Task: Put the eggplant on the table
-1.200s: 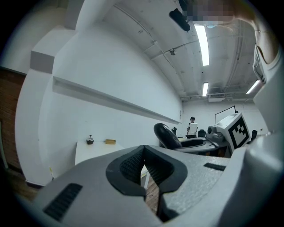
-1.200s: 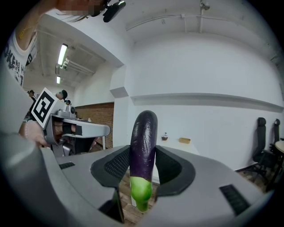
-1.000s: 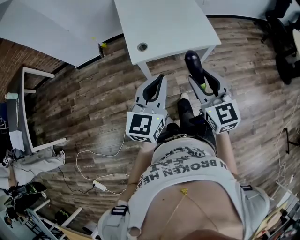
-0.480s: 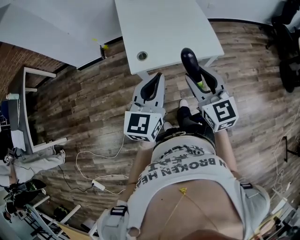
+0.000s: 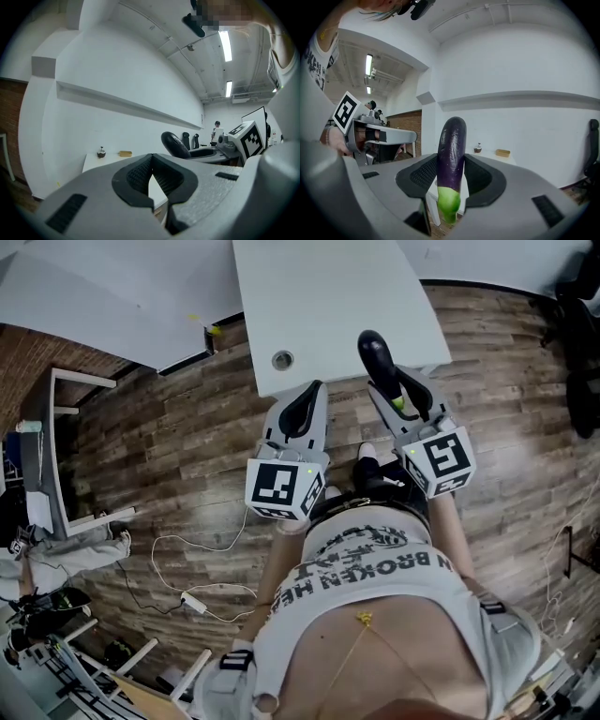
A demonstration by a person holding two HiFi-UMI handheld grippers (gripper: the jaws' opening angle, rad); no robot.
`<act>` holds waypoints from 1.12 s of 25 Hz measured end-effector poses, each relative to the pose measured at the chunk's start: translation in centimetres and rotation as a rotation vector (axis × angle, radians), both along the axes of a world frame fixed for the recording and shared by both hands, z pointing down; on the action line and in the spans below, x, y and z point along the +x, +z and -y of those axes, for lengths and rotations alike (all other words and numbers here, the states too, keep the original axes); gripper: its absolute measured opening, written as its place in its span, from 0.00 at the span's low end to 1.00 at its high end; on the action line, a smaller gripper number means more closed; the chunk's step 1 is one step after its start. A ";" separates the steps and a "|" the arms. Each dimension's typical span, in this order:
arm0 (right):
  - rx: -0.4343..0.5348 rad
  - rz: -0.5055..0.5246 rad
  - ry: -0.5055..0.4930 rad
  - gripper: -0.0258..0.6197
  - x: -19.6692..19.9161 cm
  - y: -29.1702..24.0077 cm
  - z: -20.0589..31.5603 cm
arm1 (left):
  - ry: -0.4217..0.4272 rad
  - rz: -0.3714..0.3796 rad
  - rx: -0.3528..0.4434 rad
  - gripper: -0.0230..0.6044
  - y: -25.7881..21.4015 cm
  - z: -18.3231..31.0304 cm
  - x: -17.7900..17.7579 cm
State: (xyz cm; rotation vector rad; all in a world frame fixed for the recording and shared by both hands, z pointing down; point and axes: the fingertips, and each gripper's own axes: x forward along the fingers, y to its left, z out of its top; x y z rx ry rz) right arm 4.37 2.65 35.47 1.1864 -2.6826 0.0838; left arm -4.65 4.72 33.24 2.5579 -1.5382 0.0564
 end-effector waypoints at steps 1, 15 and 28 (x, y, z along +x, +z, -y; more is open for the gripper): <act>0.003 0.000 -0.006 0.31 0.2 -0.1 0.3 | -0.006 0.001 0.002 0.05 -0.1 0.3 0.2; 0.014 0.002 -0.070 0.31 4.5 0.0 4.2 | -0.085 0.013 0.003 0.05 -0.1 3.4 4.1; 0.016 -0.047 -0.089 0.31 2.9 0.6 8.2 | -0.110 -0.016 -0.002 0.05 0.9 6.9 2.4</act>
